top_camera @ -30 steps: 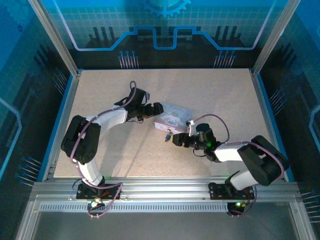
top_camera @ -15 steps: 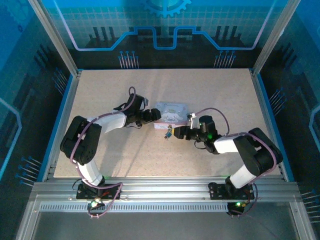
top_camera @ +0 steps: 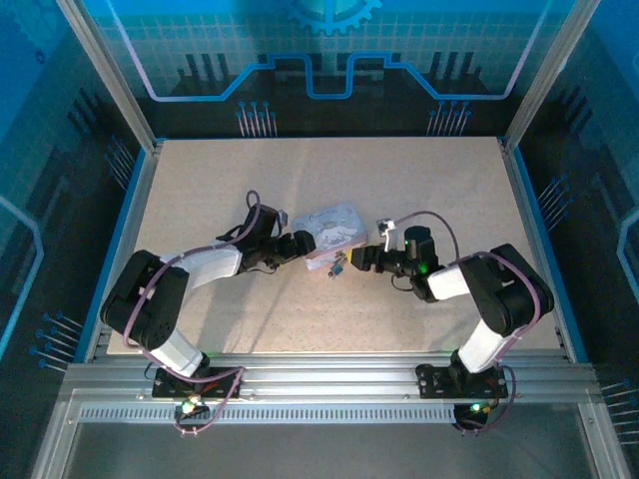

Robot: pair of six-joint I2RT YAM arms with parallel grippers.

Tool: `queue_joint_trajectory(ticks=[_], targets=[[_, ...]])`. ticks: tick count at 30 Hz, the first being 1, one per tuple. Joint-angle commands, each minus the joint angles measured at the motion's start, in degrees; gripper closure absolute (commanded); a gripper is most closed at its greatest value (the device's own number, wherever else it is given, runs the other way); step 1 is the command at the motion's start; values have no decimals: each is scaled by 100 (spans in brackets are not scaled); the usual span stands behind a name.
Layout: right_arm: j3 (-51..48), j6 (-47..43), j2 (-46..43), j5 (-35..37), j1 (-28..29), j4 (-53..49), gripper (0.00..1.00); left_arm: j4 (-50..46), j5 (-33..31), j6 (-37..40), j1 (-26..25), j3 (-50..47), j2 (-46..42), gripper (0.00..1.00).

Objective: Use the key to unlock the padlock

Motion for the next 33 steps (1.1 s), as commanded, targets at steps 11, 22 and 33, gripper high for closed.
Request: queue_joint_trajectory(ticks=[11,22,33], targets=[[-524,28,-48,-38,325,914,28,-433,-155,-93,-55,-264,27,19],[-114,291,855,139,707,1514,28,-383,-155,-154,-66,-269,25,19],[118,479,1493,148,758,1998,28,-305,-138,-222,-71,-292,46,20]])
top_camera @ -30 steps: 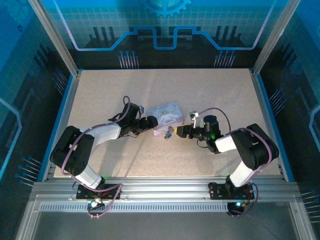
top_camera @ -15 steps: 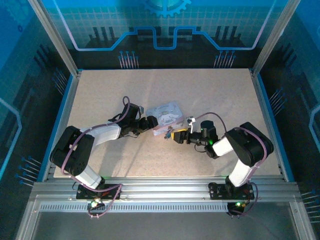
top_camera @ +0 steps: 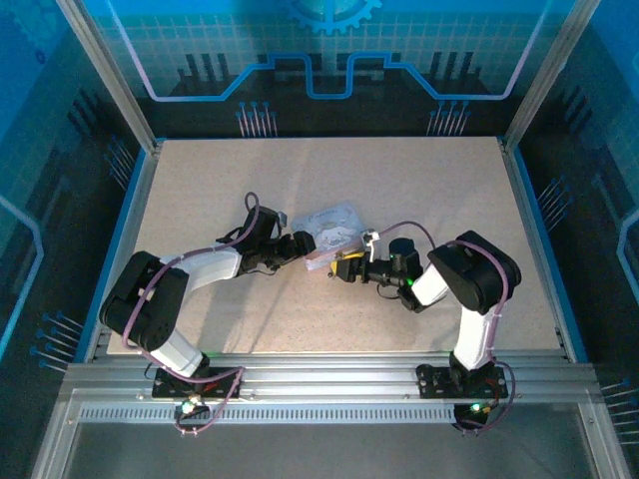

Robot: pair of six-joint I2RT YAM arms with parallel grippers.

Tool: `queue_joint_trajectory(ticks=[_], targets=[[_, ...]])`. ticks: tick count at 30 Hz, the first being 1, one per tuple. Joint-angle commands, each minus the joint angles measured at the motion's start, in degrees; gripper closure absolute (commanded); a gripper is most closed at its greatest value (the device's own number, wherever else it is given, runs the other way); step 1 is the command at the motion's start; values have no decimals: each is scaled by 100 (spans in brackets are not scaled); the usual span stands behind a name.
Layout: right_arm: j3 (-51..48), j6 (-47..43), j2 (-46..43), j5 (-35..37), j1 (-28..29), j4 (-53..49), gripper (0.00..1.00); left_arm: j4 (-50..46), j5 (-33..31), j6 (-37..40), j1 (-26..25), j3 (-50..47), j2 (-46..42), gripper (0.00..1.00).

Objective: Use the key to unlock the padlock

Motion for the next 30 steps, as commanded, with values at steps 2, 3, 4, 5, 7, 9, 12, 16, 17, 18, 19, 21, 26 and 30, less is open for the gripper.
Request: queue_joint_trajectory(ticks=[2,3,4,5,7,9,12,16,17,18,19,21,26,30], targets=[[98,70,231,13,57,184,29,-460,-140,-57,-57,-204,61,20],[116,69,266,-20,60,199,30,-457,-147,-59,-64,-204,60,20],[126,69,296,-63,64,215,31,-461,-147,-59,-61,-203,60,20],[142,73,322,-91,58,234,32,-449,-149,-66,-57,-208,60,20],[153,93,390,-170,64,301,34,-440,-143,-71,-64,-205,70,20],[156,104,427,-215,64,342,36,-438,-147,-79,-64,-208,82,20],[148,120,452,-242,55,377,38,-422,-137,-92,-62,-208,107,20],[122,131,424,-269,54,385,42,-408,-140,-105,-63,-205,143,20],[118,131,424,-272,47,386,42,-398,-135,-107,-62,-208,140,20],[114,136,427,-271,38,386,43,-397,-138,-113,-64,-210,140,20],[101,139,421,-273,34,396,44,-398,-140,-111,-61,-203,140,20],[90,154,427,-272,21,395,45,-398,-140,-114,-60,-205,142,20],[83,181,438,-256,-7,378,51,-379,-138,-123,-68,-220,140,20],[118,218,481,-264,-43,342,56,-371,-140,-123,-71,-224,149,20]])
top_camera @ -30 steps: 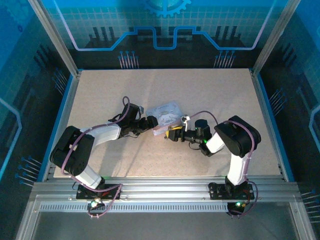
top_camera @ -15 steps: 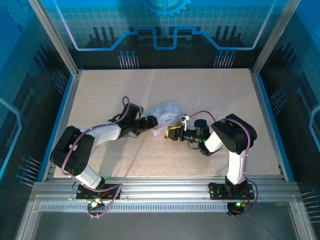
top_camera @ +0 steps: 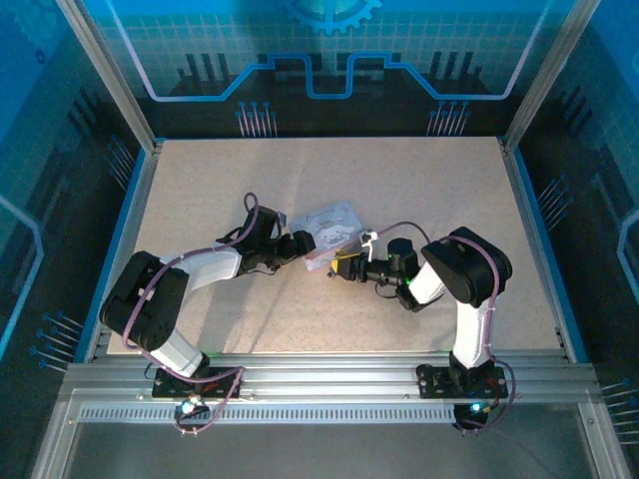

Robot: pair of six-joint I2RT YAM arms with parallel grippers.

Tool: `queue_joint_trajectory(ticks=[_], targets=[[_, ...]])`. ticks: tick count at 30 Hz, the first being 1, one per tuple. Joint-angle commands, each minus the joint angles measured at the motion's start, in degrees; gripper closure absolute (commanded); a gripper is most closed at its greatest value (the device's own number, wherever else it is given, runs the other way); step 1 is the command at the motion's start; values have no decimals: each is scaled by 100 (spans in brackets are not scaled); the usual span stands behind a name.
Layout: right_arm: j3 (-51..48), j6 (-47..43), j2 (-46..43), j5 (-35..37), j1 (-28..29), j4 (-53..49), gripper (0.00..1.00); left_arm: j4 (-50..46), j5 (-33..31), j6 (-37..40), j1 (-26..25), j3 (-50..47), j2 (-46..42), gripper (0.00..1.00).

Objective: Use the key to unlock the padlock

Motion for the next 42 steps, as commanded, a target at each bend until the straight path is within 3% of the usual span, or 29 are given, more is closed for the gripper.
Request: queue_joint_trajectory(ticks=[1,28,42], targets=[[19,33,139,-111,-39,18,57,-403,-139,26,-68,-211,149,20],[61,370,330,26,-189,-17,92,-432,-155,35,-81,-193,166,20],[-217,827,305,194,-346,293,97,-397,-208,22,-90,-314,71,20]])
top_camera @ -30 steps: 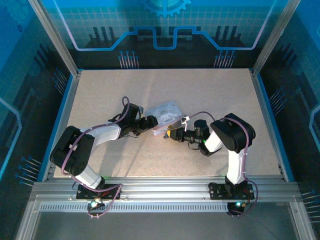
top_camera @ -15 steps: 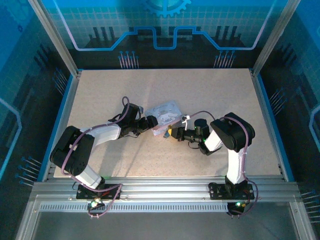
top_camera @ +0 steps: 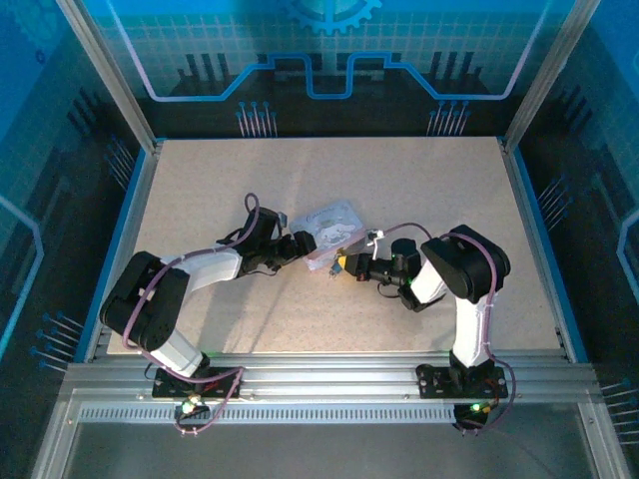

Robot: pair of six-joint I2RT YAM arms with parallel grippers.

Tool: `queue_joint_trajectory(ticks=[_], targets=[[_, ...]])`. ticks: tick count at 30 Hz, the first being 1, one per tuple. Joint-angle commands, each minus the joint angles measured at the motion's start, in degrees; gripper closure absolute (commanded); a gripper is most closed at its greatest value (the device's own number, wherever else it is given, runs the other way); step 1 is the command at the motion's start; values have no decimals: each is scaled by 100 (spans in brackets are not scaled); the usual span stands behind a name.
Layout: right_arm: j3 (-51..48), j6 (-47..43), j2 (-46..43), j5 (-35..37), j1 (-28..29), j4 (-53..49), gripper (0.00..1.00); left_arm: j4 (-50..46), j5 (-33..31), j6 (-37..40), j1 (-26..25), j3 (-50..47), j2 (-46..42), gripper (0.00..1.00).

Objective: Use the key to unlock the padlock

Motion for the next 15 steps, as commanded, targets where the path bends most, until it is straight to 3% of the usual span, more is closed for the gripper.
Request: queue_joint_trajectory(ticks=[1,15], targets=[[-172,235,126,139,-153,112,97,-541,-183,28,-62,-251,70,20],[-374,499,-14,183,-314,232,98,-496,-206,-7,-156,-401,60,20]])
